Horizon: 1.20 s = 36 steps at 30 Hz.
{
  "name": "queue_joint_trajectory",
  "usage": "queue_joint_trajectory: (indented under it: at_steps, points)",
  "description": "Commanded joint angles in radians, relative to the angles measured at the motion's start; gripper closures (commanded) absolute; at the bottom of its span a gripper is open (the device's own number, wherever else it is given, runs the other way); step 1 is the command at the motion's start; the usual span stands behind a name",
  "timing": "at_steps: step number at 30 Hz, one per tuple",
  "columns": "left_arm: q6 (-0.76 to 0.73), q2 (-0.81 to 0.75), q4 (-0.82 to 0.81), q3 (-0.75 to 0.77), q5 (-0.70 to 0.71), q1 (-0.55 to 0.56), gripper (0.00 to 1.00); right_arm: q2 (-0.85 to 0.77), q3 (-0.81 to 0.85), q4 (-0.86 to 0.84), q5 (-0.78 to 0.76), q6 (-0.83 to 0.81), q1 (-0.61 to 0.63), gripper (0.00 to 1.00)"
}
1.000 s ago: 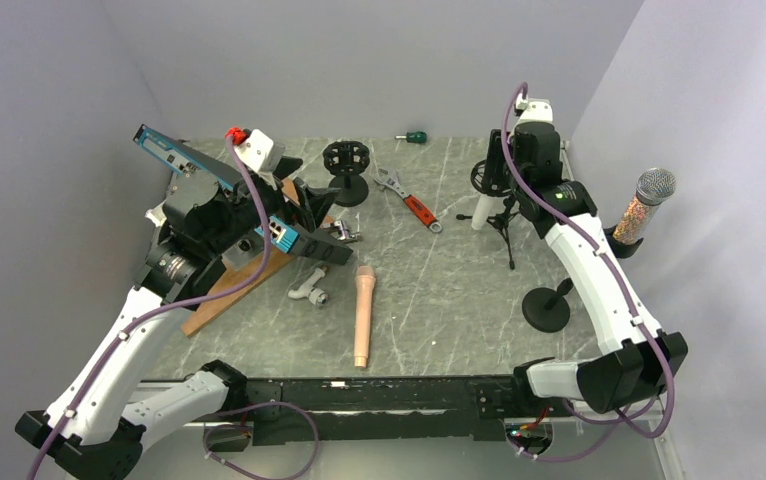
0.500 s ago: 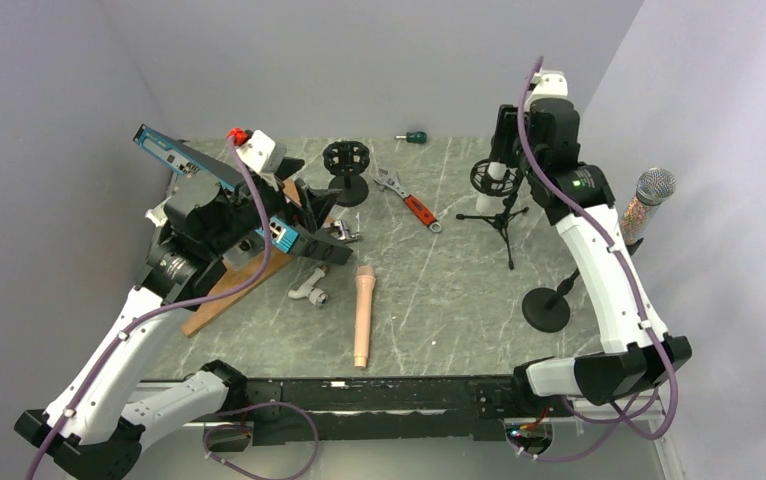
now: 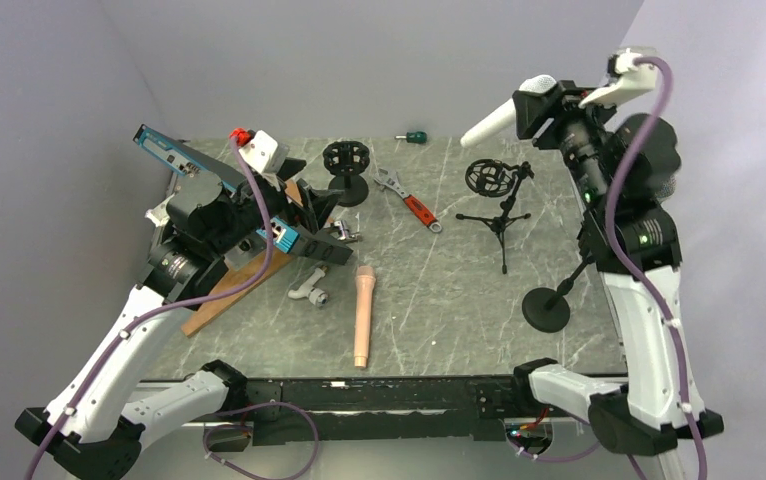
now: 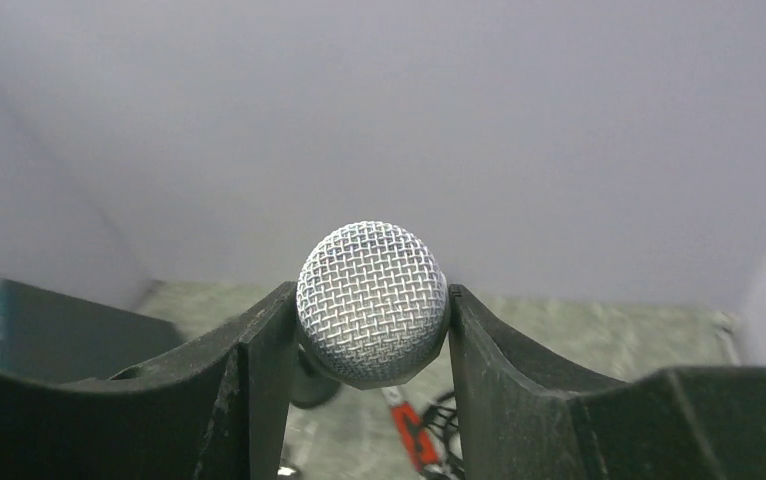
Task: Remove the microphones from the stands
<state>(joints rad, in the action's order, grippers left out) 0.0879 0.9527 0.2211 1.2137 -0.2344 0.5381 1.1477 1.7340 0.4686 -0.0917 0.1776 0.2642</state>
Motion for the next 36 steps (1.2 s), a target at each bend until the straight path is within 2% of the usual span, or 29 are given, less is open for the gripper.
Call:
queue_joint_trajectory:
  at_steps: [1,4,12,23,29,33,36]
  points:
    - [-0.020,-0.006,-0.045,-0.003,0.014,0.006,0.01,-0.064,-0.079,-0.232,0.224,0.143,0.002,1.00]
    - [-0.022,-0.006,-0.045,-0.004,0.019,0.008,0.01,-0.065,-0.124,-0.259,0.329,0.219,0.002,1.00]
    - [-0.021,-0.015,-0.057,-0.017,0.054,0.015,0.01,-0.007,-0.318,-0.190,0.564,0.424,0.046,1.00]
    - [-0.015,-0.003,-0.060,-0.025,0.073,0.020,0.01,0.016,-0.581,0.088,0.303,0.368,0.350,1.00]
    - [-0.013,0.009,-0.063,-0.024,0.066,0.022,0.01,0.030,-0.671,0.100,0.214,0.413,0.422,1.00]
    - [-0.015,0.011,-0.064,-0.029,0.073,0.024,0.01,0.088,-0.642,0.122,0.109,0.406,0.466,1.00]
    - [-0.020,0.011,-0.062,-0.027,0.078,0.026,0.01,0.142,-0.621,0.107,0.104,0.409,0.469,1.00]
